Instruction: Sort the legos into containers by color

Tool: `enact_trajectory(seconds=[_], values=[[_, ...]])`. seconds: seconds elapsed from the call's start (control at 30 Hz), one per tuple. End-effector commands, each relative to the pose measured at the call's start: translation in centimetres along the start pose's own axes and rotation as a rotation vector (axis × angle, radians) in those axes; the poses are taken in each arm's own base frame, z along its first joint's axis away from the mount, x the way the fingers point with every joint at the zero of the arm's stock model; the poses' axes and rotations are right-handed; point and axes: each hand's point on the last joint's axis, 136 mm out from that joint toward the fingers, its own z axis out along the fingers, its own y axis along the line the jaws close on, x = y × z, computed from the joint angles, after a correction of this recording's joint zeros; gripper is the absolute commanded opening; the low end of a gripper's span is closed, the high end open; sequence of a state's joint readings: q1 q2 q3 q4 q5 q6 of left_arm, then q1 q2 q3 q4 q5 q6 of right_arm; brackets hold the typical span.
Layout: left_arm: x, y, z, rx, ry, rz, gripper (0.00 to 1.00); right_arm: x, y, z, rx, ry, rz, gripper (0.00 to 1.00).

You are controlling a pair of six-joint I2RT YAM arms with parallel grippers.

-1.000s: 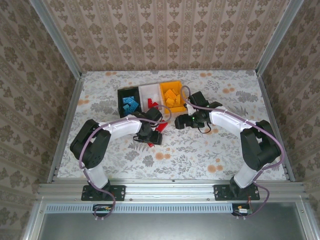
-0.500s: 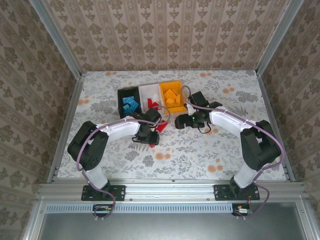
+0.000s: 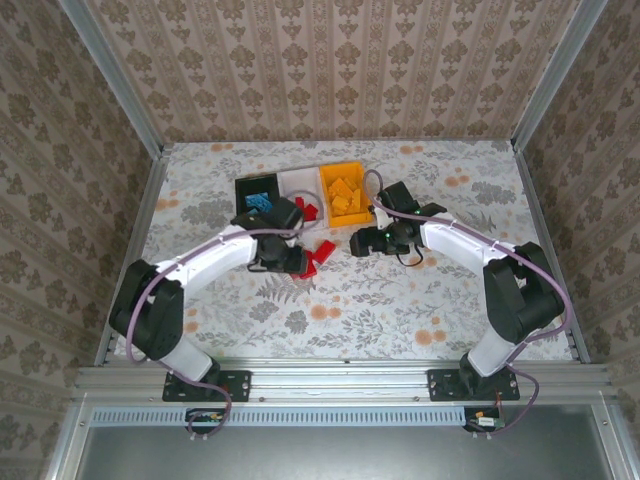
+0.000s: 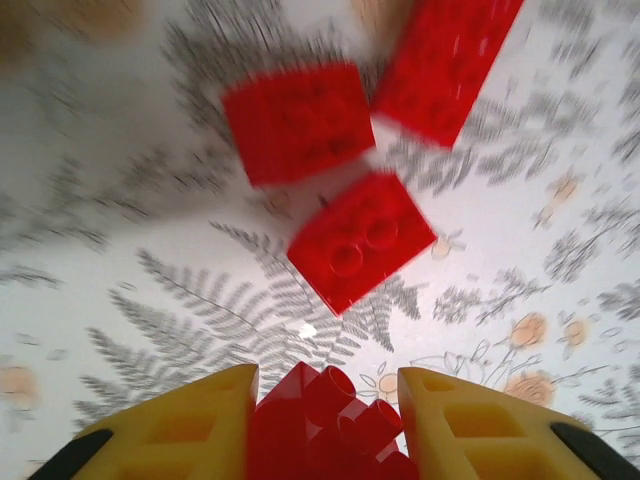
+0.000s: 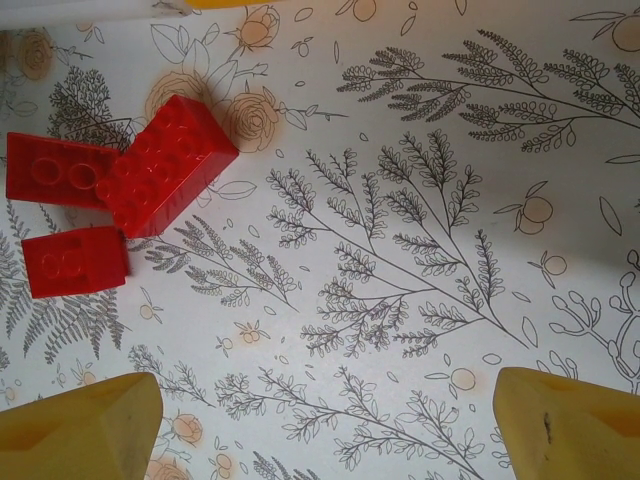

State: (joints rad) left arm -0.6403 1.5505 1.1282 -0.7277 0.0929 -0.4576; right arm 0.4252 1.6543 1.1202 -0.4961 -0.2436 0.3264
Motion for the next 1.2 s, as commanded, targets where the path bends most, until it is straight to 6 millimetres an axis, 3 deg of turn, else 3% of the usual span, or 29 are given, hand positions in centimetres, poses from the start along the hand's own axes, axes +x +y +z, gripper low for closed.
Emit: enact_trajectory(seconds=[0.0,0.13,0.23,0.33,0.57,0.83,1.17], values=[[-3.5,0.5,-4.7,0.013,-0.098,0.048,0.35,0.6,-0.3,-0.3,0.0,0.003,0.028,0.87],[-8.1,0.9,-7.9,0.017,-0.198,0.07,0.36,0.7,-0.4,0.0,0.0,-0.004,0.043,0.87],[-11.2,1.0,-8.8,0.016,-0.254,0.09,0.36,0.6,-0.4,0.2,-0.004,-0.013,0.054,0.87],[-13.8,1.2,-8.1,0.0,-0.262,0.11,0.36,0.7,-0.6,0.4,-0.001,-0.012,0.063,0.87],[-18.0,0.7,-3.5,0.019,-0.22,0.12,0.36,1.7,-1.2,1.0,0.016,0.018,0.062,0.88],[-19.3,0.9,1.0,0.02,-0.157,0.108,0.36,2.3,-1.9,1.5,0.048,0.042,0.042,0.88],[-19.1,1.3,2.9,0.01,-0.124,0.103,0.37,1.9,-1.7,2.7,0.032,0.064,0.046,0.89]])
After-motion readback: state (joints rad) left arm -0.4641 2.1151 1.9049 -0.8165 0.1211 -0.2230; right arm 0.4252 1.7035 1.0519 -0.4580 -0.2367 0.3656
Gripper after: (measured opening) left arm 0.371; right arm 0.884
